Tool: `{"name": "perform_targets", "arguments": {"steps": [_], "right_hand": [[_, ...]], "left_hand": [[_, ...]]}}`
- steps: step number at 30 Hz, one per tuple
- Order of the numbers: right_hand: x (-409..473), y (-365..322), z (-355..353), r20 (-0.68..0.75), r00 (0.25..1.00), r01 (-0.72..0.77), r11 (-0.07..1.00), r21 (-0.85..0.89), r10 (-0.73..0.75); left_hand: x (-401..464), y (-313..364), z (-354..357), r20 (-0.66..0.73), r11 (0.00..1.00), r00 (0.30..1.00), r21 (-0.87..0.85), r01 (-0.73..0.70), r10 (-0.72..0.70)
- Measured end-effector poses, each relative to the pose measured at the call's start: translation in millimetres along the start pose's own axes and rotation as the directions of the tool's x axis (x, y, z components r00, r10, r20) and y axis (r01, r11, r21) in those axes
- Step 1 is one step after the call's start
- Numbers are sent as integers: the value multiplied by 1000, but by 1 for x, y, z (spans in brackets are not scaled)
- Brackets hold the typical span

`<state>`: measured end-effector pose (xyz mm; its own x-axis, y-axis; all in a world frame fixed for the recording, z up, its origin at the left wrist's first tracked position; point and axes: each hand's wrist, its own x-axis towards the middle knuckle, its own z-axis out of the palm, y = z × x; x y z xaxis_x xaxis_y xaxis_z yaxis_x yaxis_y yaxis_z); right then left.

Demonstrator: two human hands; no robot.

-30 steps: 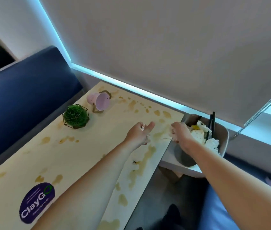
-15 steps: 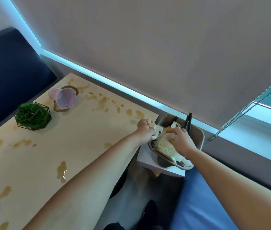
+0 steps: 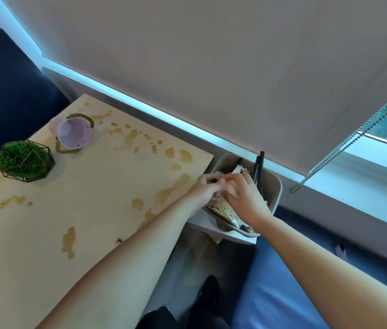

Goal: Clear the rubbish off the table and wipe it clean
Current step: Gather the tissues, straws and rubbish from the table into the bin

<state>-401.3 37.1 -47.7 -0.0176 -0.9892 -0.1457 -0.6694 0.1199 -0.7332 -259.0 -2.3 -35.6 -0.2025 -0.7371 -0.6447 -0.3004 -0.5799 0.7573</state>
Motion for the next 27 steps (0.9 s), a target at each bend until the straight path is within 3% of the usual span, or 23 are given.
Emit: {"name": "perform_targets", "arguments": {"steps": [3,6,8,14,19,27], "right_hand": [[-9,21,0,-24,996,70,938,-339,-83],[-17,35,9,196,980,137,852,-505,-41],[-17,43,18,301,953,148,839,-523,19],[-3,42,20,386,920,81,929,-360,69],[9,50,24,414,898,64,888,-455,147],[25,65,42,501,847,87,882,-462,179]], "left_hand": [[12,-11,4,-218,972,968,168,164,-126],[6,-20,7,-274,875,882,197,442,-383],[2,-27,8,-257,819,845,232,525,-468],[12,-41,7,-173,849,852,113,516,-494],[13,-37,8,-91,899,899,57,433,-428],[27,-39,5,-44,903,903,33,429,-427]]}}
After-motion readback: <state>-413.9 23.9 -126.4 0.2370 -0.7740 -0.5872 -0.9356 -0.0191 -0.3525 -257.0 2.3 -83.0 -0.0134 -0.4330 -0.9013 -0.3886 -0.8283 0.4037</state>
